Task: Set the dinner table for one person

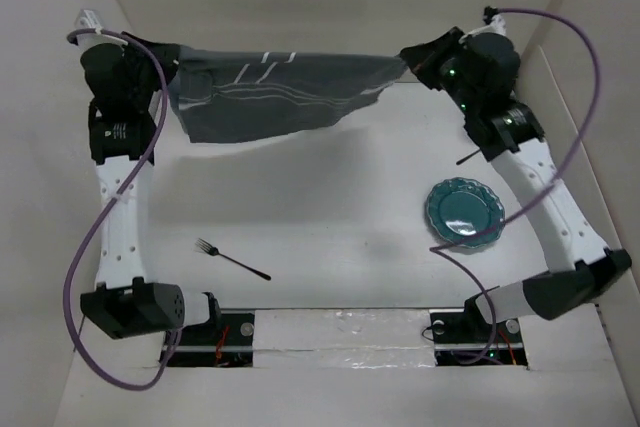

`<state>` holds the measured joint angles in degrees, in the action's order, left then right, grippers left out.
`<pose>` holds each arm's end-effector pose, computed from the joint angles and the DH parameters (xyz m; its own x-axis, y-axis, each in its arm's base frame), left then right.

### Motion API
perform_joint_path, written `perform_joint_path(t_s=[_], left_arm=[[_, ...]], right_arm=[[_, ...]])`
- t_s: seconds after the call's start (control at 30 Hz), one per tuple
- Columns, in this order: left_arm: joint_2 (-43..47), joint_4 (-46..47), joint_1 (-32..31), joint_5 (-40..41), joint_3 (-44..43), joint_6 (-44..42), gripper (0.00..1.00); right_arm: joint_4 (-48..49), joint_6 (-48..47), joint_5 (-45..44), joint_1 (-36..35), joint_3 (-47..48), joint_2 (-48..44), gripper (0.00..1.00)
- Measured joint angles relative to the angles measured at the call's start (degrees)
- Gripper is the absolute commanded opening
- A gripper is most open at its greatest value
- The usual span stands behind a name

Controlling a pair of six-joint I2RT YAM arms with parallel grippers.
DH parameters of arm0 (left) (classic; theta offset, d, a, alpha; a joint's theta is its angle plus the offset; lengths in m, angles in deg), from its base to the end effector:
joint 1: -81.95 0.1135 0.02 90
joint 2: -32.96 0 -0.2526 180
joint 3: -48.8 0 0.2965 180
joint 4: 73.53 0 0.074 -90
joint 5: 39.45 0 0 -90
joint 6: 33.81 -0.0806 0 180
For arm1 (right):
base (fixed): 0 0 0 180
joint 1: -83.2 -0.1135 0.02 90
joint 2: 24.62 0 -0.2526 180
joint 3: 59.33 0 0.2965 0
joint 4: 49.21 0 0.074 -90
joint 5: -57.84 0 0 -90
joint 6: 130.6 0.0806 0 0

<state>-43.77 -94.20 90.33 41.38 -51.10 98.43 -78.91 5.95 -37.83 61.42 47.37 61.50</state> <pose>0.3858 0.0438 0.4827 0.0228 -0.6675 -0.7443 0.0391 0.7445 -0.6665 0.4048 0.1532 0.4453 -0.3035 0.6567 -0.6904 -0.0848 0.7031 0.7060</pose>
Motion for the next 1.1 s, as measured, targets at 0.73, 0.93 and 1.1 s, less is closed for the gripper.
perform_joint_path(t_s=[0.73,0.93,1.1], left_arm=[[-10.6,-2.0,-2.0,-9.5,0.8,0.3,0.0],[-18.9,-1.6,-2.0,-13.4,-6.5,3.8,0.0],[-19.8,1.4,-2.0,-15.3,-18.5,4.8,0.0]], right_arm=[[-13.6,-8.5,2.3,2.6,16.3,8.2,0.0],[-17.7,-8.6,5.3,5.9,33.5,21.9,0.0],[-17.3,-8.6,7.2,8.7,40.1,21.4,0.0]])
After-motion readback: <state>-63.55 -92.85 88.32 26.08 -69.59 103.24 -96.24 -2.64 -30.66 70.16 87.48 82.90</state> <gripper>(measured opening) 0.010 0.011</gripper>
